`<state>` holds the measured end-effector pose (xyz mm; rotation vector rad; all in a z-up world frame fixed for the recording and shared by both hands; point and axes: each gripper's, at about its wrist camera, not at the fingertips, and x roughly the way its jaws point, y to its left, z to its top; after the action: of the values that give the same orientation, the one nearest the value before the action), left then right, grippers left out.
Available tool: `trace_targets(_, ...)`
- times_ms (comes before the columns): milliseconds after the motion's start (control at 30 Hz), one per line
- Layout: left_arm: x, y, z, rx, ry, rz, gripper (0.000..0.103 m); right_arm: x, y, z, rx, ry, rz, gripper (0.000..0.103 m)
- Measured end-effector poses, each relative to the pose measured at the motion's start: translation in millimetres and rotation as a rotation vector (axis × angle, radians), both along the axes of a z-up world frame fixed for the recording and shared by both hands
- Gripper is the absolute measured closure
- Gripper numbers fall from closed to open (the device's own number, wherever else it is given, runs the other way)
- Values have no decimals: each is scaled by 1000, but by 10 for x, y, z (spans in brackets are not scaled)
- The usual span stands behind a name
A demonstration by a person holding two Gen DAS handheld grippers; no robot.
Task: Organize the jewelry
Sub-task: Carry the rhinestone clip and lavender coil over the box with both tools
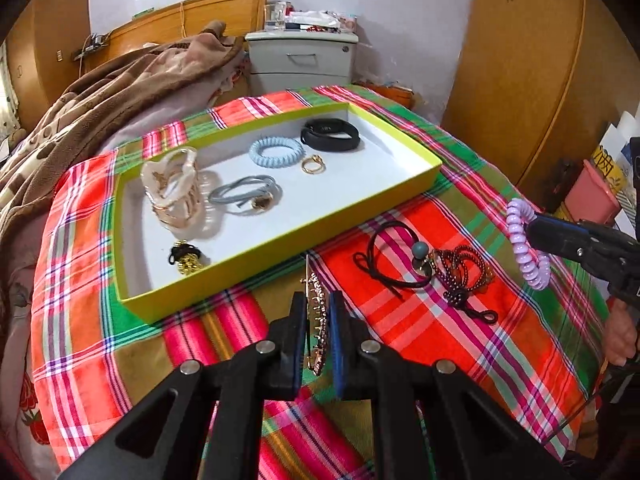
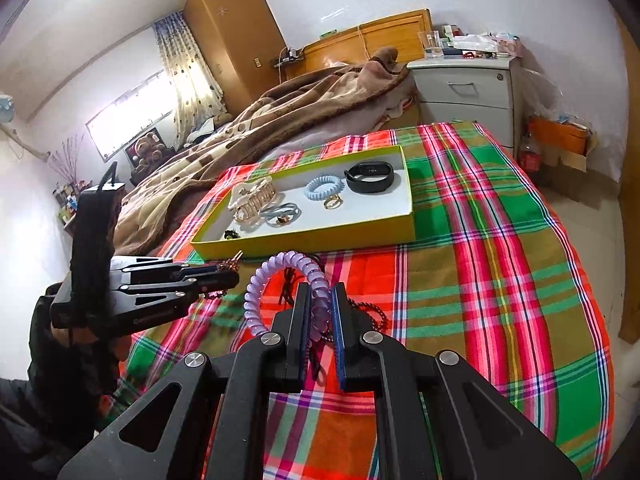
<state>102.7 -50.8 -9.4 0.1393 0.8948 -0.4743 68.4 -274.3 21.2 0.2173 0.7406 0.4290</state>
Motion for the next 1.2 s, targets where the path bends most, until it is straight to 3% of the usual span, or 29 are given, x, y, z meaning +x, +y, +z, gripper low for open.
trace_targets(367, 113, 109, 249, -38, -39, 32, 92, 265, 72, 168, -30, -21, -25, 93)
trace_targets(667, 429, 169, 379, -55, -40, 60, 92, 678, 108, 213, -69, -7, -53, 93)
trace_targets(967, 935, 90, 374, -83, -9, 74, 91, 1197, 134, 52, -133, 49, -106, 93)
trace_targets(1200, 1257, 19, 266, -59, 14, 89, 91, 1453, 173, -94, -177, 92, -106, 93)
